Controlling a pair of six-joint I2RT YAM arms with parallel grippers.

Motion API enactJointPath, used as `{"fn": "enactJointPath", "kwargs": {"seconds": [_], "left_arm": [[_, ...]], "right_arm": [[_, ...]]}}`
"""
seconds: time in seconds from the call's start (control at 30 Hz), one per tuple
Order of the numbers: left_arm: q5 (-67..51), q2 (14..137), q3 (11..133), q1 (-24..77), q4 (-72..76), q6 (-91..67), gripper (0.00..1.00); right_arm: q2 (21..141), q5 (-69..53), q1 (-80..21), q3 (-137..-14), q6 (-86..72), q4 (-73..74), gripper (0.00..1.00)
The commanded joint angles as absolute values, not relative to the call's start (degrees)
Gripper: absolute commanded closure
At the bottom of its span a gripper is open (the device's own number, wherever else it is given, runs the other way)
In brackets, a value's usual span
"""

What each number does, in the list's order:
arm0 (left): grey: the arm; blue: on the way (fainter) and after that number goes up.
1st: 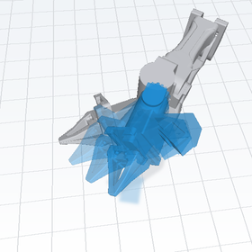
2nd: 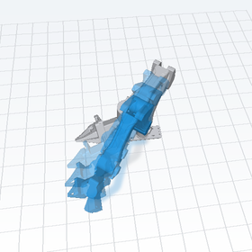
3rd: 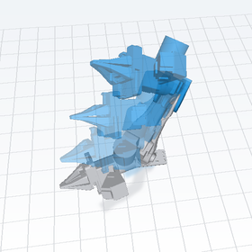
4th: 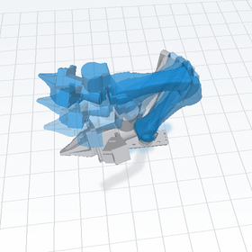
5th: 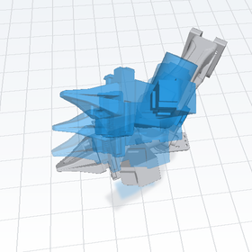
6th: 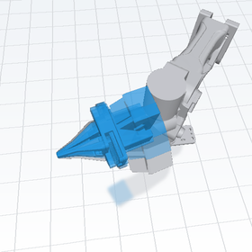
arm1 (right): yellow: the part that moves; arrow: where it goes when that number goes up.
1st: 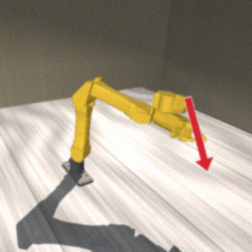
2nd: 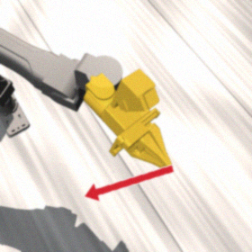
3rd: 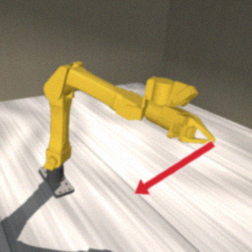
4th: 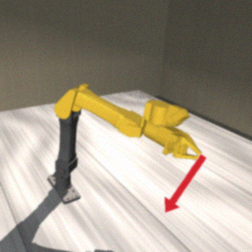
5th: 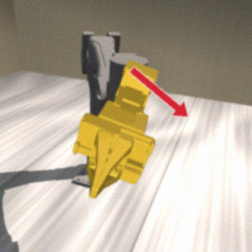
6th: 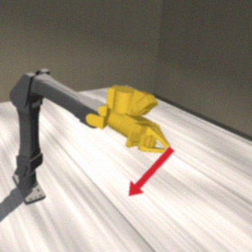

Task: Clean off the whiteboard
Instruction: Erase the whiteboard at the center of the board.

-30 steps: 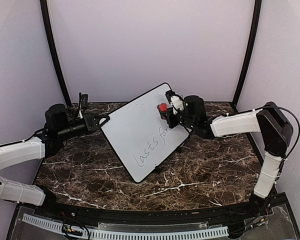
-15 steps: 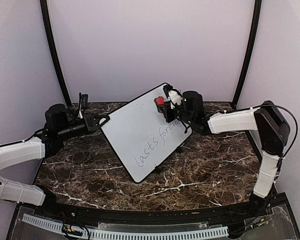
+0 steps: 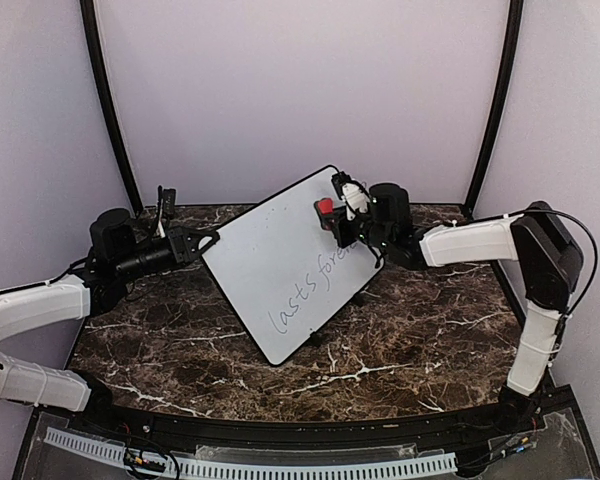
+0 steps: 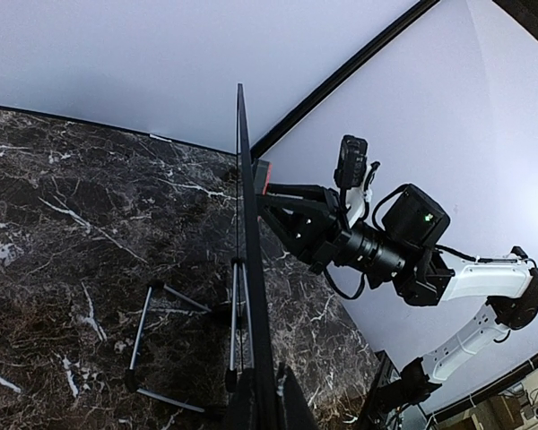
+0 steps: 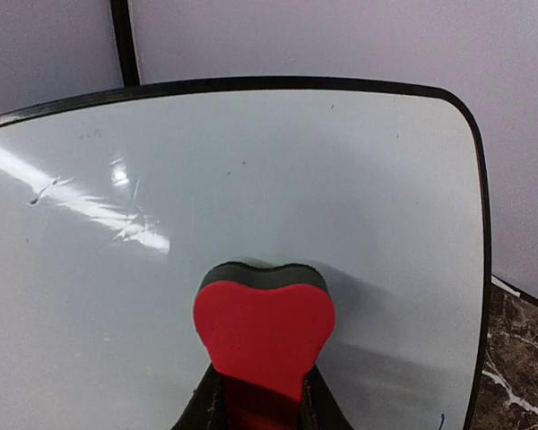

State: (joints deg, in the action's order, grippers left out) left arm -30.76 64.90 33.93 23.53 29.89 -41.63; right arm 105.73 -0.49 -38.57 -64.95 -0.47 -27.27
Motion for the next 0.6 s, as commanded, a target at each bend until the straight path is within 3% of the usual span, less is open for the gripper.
{"fn": "enactJointPath", "kwargs": {"seconds": [0.0, 0.17, 0.57], "left_arm": [[-37.1, 62.1, 34.5, 24.5, 40.5, -41.4, 1.0], [-37.0, 62.0, 34.6, 24.5, 40.2, -41.1, 1.0], [-37.4, 62.6, 34.6, 24.5, 40.7, -41.7, 1.0]], "right_arm": [[109.2, -1.8, -38.0, -73.0, 0.3, -23.9, 0.82], [110.1, -1.8, -37.8, -74.7, 1.2, -23.0, 0.82], [105.8, -1.1, -37.2, -59.5, 0.0, -28.8, 0.82]]}}
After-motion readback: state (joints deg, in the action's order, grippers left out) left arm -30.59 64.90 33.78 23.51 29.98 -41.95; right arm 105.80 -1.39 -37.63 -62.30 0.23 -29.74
